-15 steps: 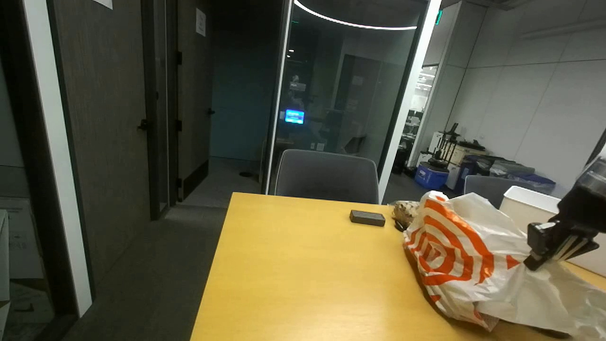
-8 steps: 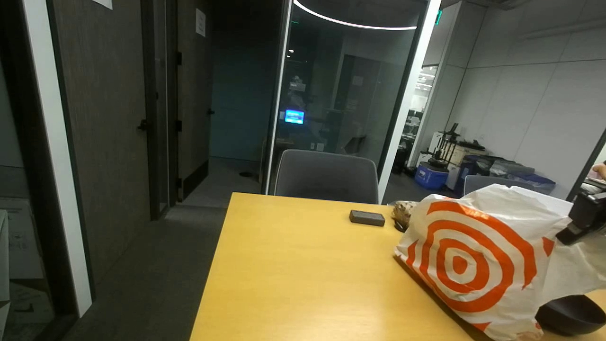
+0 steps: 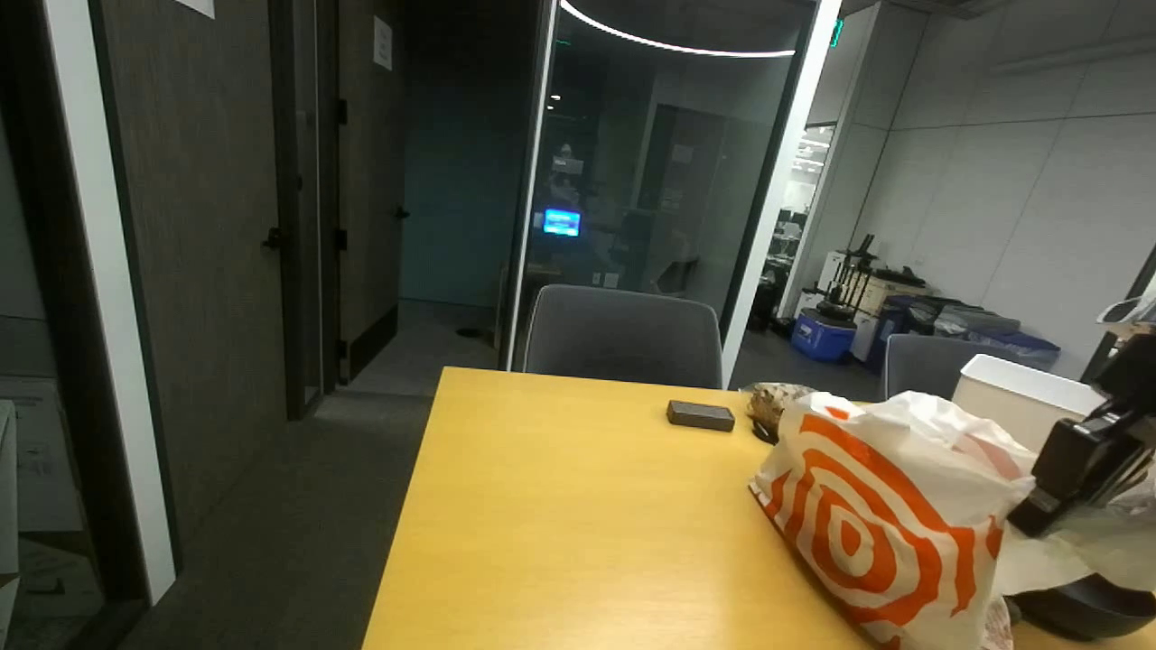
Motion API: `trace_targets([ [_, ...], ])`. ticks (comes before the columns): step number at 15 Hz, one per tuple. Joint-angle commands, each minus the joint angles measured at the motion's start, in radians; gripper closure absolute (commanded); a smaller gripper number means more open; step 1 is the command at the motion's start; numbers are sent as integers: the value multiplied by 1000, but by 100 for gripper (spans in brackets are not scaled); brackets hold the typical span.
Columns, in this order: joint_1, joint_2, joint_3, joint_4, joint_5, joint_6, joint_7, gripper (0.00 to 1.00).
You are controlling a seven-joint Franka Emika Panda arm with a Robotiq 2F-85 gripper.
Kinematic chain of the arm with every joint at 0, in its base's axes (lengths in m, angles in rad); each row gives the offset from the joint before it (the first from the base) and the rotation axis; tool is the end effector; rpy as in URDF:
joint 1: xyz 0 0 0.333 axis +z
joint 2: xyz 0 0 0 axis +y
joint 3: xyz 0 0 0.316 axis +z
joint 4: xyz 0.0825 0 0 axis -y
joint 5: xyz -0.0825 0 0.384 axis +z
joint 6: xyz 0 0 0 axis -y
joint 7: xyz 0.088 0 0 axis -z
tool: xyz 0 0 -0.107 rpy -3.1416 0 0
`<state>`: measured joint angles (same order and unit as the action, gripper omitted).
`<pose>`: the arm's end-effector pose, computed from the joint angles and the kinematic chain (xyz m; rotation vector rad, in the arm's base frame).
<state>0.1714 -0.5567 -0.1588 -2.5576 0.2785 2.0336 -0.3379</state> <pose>0.3791 0.0190 0.4564 -2.7906 -0.3518 -0.1019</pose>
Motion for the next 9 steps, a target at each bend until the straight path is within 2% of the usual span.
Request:
trace_targets([
  [1, -15, 105, 35, 56, 15, -36, 5, 98],
  [2, -16, 115, 36, 64, 19, -47, -1, 99],
  [3, -19, 118, 35, 74, 23, -72, -5, 73],
  [4, -22, 118, 34, 81, 24, -90, -13, 73],
  [9, -78, 32, 46, 126, -20, -193, 30, 36],
])
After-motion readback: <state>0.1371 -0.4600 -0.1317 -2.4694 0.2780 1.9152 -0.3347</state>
